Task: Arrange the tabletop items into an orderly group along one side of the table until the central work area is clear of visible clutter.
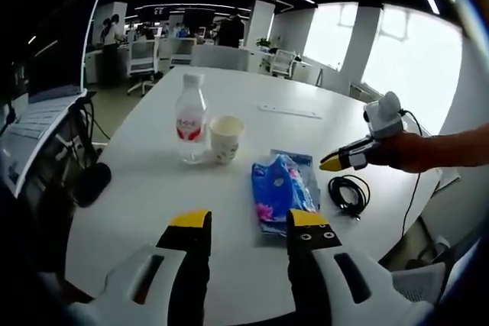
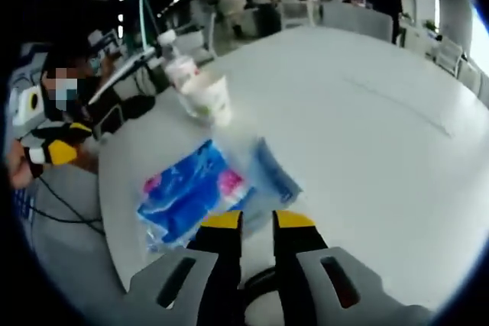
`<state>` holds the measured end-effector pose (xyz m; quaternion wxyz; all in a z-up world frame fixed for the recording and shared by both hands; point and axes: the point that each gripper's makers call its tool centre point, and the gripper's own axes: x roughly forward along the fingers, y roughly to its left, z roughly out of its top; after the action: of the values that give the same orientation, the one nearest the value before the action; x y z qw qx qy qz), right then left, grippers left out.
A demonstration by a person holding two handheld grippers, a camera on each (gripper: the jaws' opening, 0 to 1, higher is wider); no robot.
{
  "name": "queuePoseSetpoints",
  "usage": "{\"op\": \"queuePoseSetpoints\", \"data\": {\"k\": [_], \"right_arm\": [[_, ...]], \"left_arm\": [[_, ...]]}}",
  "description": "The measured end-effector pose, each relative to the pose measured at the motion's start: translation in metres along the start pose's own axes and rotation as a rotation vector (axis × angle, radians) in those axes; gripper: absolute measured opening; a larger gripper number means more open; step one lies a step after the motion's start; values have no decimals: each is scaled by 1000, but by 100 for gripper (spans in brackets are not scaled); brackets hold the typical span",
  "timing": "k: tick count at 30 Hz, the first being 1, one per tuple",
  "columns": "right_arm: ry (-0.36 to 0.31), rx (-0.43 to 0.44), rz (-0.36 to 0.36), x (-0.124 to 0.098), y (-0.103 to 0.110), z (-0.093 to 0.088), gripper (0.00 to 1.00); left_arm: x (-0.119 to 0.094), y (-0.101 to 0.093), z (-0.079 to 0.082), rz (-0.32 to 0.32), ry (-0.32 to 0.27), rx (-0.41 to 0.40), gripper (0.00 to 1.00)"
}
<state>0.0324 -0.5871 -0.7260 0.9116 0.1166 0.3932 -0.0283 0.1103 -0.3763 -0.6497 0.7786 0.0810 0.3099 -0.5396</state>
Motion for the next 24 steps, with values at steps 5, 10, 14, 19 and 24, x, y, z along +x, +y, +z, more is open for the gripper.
{"op": "queuePoseSetpoints", "data": {"k": [5, 10, 14, 19, 24], "right_arm": [[11, -28, 19, 9, 4, 7, 15], [33, -70, 36, 16, 5, 10, 17], [49, -89, 45, 21, 5, 10, 18], [58, -112, 53, 24, 5, 11, 19], [71, -130, 62, 29, 5, 12, 20]], "left_arm": [[2, 2, -1, 2, 3, -8, 38], [4, 1, 0, -1, 5, -1, 38], [5, 3, 3, 0, 0, 2, 39], [5, 6, 8, 3, -9, 17, 40], [5, 7, 9, 3, -7, 19, 41]]}}
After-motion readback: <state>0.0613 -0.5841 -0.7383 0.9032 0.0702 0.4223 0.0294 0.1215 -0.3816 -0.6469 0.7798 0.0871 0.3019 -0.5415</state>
